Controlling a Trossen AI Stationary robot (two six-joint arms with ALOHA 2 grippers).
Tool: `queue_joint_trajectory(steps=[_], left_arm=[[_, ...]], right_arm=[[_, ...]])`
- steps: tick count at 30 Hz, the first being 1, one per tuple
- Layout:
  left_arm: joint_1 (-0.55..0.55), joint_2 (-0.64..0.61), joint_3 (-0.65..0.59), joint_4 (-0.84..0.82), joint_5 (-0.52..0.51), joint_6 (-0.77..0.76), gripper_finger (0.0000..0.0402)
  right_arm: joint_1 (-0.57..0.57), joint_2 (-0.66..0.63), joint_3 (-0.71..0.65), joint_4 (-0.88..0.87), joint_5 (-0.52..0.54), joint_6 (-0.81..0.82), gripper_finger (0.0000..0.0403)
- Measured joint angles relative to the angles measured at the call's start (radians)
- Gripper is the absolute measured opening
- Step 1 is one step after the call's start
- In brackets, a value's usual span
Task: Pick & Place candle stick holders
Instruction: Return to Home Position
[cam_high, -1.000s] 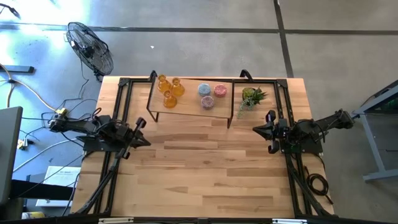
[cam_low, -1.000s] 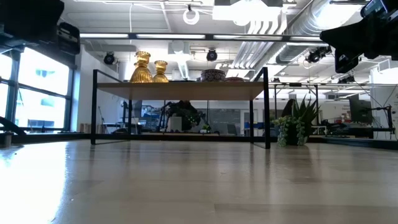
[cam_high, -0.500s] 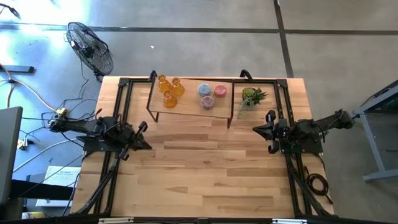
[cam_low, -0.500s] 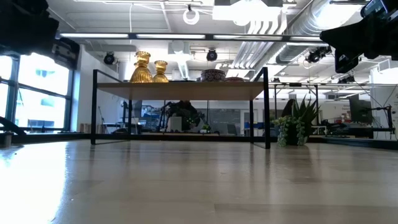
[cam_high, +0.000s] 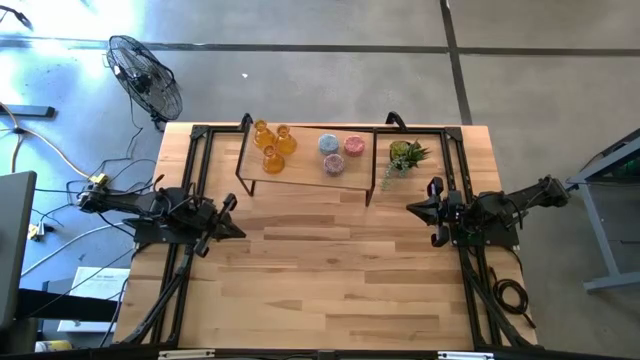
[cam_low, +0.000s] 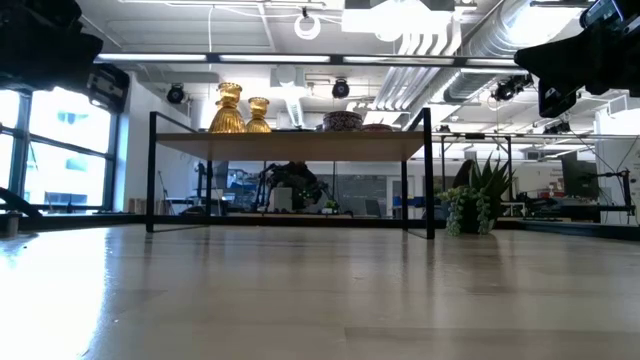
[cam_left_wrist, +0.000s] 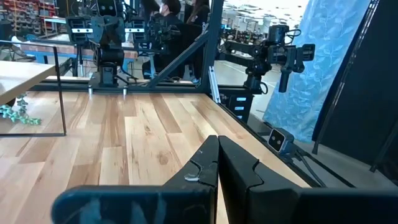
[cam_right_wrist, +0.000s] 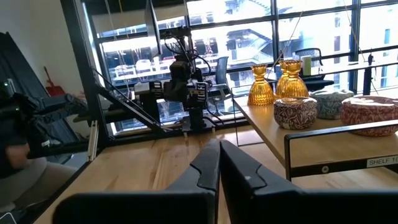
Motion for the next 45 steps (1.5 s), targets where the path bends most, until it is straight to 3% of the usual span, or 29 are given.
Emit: queue_joint_trajectory(steps=[45], left_arm=[[0.000,0.000,-0.001,0.000,-0.003,0.000,0.0001]], right_arm=[[0.000,0.000,0.000,0.000,0.000,0.000,0.0006]])
